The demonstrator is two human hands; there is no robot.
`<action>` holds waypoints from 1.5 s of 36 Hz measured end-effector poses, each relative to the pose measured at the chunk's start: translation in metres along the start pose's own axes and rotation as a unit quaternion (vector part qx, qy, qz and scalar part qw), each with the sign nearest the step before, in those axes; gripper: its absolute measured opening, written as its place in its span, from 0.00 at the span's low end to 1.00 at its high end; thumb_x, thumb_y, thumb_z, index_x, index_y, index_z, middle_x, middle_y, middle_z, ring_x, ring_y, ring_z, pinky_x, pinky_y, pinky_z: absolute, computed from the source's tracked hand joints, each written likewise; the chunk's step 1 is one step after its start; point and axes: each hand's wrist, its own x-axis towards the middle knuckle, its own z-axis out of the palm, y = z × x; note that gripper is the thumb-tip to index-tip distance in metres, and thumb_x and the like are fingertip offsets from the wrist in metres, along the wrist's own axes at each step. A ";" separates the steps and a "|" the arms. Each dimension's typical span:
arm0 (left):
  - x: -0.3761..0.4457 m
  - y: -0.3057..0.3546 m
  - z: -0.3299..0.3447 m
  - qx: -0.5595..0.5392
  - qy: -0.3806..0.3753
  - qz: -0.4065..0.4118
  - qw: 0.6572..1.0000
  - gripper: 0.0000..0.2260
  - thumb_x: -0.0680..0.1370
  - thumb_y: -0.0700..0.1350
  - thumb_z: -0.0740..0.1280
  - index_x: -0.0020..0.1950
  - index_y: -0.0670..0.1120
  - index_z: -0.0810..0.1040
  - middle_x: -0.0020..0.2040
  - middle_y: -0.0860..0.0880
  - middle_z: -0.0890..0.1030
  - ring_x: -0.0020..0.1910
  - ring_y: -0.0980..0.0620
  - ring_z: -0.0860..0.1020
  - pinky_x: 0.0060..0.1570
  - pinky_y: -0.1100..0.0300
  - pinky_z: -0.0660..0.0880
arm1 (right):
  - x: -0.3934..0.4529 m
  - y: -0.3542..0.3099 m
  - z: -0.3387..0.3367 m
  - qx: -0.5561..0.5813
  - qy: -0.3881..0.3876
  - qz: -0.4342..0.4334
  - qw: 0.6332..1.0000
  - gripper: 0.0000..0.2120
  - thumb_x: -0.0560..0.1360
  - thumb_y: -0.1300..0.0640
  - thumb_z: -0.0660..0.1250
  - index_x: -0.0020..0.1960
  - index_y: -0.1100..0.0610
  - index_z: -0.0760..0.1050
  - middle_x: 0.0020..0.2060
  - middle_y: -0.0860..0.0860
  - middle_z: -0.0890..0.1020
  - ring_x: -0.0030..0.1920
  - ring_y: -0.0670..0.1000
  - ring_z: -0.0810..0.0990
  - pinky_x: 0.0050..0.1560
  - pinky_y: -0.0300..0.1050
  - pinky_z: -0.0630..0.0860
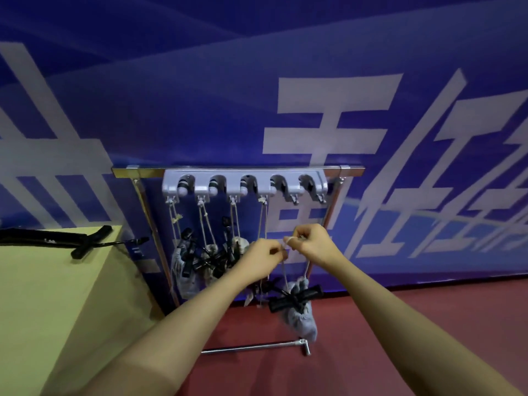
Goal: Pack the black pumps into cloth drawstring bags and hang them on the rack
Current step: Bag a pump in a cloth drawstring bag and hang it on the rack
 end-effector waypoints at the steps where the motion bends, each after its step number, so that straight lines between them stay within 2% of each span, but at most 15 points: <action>1: 0.006 0.003 0.002 -0.014 0.015 -0.008 1.000 0.10 0.77 0.43 0.64 0.37 0.44 0.79 0.33 0.44 0.79 0.32 0.50 0.73 0.35 0.57 0.68 | 0.004 0.004 -0.005 0.001 0.000 0.001 1.000 0.16 0.75 0.60 0.67 0.32 0.61 0.67 0.25 0.53 0.65 0.29 0.50 0.65 0.33 0.44 0.64; 4: 0.025 0.013 0.008 -0.040 0.064 -0.025 0.997 0.10 0.78 0.41 0.62 0.43 0.40 0.82 0.41 0.42 0.83 0.41 0.46 0.79 0.42 0.56 0.74 | 0.015 0.015 -0.018 0.007 -0.002 0.003 1.000 0.15 0.75 0.63 0.66 0.31 0.59 0.65 0.25 0.51 0.65 0.29 0.50 0.63 0.33 0.43 0.64; 9: 0.053 0.028 0.013 -0.070 0.123 -0.041 0.989 0.09 0.78 0.41 0.64 0.43 0.40 0.81 0.38 0.47 0.81 0.41 0.49 0.78 0.46 0.57 0.73 | 0.040 0.026 -0.034 0.028 0.000 0.001 1.000 0.09 0.76 0.63 0.62 0.37 0.61 0.70 0.26 0.50 0.65 0.29 0.49 0.62 0.32 0.42 0.62; 15: 0.089 0.040 0.009 -0.081 0.167 -0.058 0.981 0.09 0.78 0.41 0.62 0.40 0.45 0.79 0.36 0.47 0.81 0.37 0.52 0.79 0.37 0.64 0.73 | 0.071 0.028 -0.036 0.028 0.054 -0.024 0.998 0.09 0.80 0.59 0.60 0.43 0.61 0.72 0.30 0.54 0.71 0.31 0.50 0.66 0.29 0.36 0.63; 18: 0.106 0.044 0.007 -0.080 0.194 -0.067 0.975 0.09 0.78 0.40 0.62 0.41 0.45 0.79 0.40 0.43 0.83 0.39 0.48 0.81 0.44 0.57 0.77 | 0.086 0.030 -0.033 0.018 0.095 -0.034 0.995 0.10 0.81 0.59 0.59 0.48 0.65 0.74 0.39 0.61 0.77 0.36 0.54 0.72 0.38 0.49 0.70; 20: 0.116 0.045 0.009 -0.077 0.208 -0.076 0.972 0.09 0.78 0.39 0.62 0.40 0.44 0.79 0.40 0.42 0.83 0.38 0.47 0.79 0.44 0.54 0.77 | 0.096 0.033 -0.030 0.000 0.110 -0.027 0.994 0.09 0.81 0.59 0.59 0.48 0.64 0.74 0.40 0.58 0.77 0.37 0.54 0.74 0.40 0.54 0.73; 23: 0.126 0.041 0.014 -0.060 0.208 -0.095 0.972 0.10 0.79 0.39 0.61 0.41 0.39 0.80 0.38 0.41 0.81 0.36 0.48 0.77 0.40 0.55 0.75 | 0.107 0.041 -0.026 -0.028 0.100 -0.002 0.995 0.08 0.80 0.60 0.58 0.47 0.62 0.74 0.36 0.55 0.76 0.35 0.54 0.74 0.38 0.55 0.74; 26: 0.131 0.033 0.021 -0.044 0.200 -0.111 0.973 0.12 0.79 0.40 0.62 0.40 0.36 0.79 0.38 0.38 0.81 0.38 0.45 0.78 0.43 0.49 0.76 | 0.110 0.051 -0.022 -0.059 0.075 0.017 0.995 0.08 0.79 0.62 0.57 0.43 0.60 0.72 0.32 0.51 0.72 0.34 0.53 0.71 0.34 0.49 0.69; 32: 0.130 0.023 0.026 -0.007 0.166 -0.116 0.979 0.12 0.80 0.40 0.59 0.38 0.44 0.76 0.36 0.46 0.77 0.37 0.47 0.74 0.39 0.58 0.69 | 0.111 0.059 -0.016 -0.078 0.046 0.036 0.995 0.09 0.80 0.60 0.56 0.42 0.56 0.70 0.31 0.48 0.70 0.32 0.50 0.67 0.36 0.47 0.66; 35: 0.129 0.023 0.026 -0.006 0.153 -0.122 0.981 0.09 0.80 0.40 0.59 0.45 0.43 0.78 0.40 0.43 0.79 0.40 0.44 0.76 0.41 0.56 0.72 | 0.108 0.059 -0.014 -0.100 0.043 0.045 0.993 0.07 0.80 0.59 0.56 0.47 0.57 0.72 0.37 0.52 0.76 0.34 0.53 0.71 0.33 0.45 0.65; 37: 0.126 0.023 0.025 -0.018 0.150 -0.126 0.981 0.10 0.80 0.41 0.59 0.55 0.42 0.78 0.48 0.41 0.81 0.48 0.43 0.79 0.45 0.56 0.73 | 0.105 0.060 -0.013 -0.109 0.060 0.051 0.991 0.07 0.80 0.58 0.57 0.51 0.58 0.73 0.44 0.54 0.79 0.39 0.56 0.75 0.33 0.45 0.67; 39: 0.121 0.022 0.022 -0.025 0.151 -0.125 0.980 0.11 0.80 0.41 0.59 0.59 0.43 0.76 0.52 0.41 0.81 0.52 0.44 0.79 0.48 0.57 0.73 | 0.100 0.061 -0.012 -0.102 0.072 0.057 0.991 0.07 0.80 0.56 0.58 0.51 0.58 0.73 0.45 0.53 0.79 0.42 0.56 0.78 0.36 0.46 0.69; 45: 0.095 0.014 0.007 -0.026 0.174 -0.120 0.977 0.08 0.79 0.41 0.61 0.54 0.43 0.78 0.51 0.43 0.81 0.50 0.46 0.80 0.51 0.53 0.78 | 0.081 0.054 0.000 -0.074 0.066 0.048 0.994 0.08 0.79 0.53 0.59 0.49 0.57 0.74 0.40 0.53 0.79 0.40 0.55 0.78 0.36 0.45 0.68; 51: 0.056 -0.011 -0.025 -0.041 0.211 -0.140 0.966 0.06 0.79 0.41 0.61 0.51 0.44 0.78 0.49 0.44 0.81 0.48 0.46 0.80 0.53 0.49 0.78 | 0.070 0.021 0.035 -0.046 -0.001 0.011 0.999 0.08 0.79 0.56 0.60 0.42 0.55 0.72 0.31 0.49 0.75 0.37 0.54 0.75 0.36 0.47 0.69; 54: 0.034 -0.027 -0.044 -0.036 0.225 -0.154 0.961 0.07 0.79 0.41 0.61 0.51 0.45 0.78 0.49 0.44 0.82 0.47 0.46 0.80 0.52 0.50 0.78 | 0.071 -0.001 0.057 -0.041 -0.028 -0.014 0.999 0.07 0.78 0.56 0.60 0.43 0.55 0.73 0.31 0.48 0.75 0.36 0.53 0.75 0.37 0.47 0.69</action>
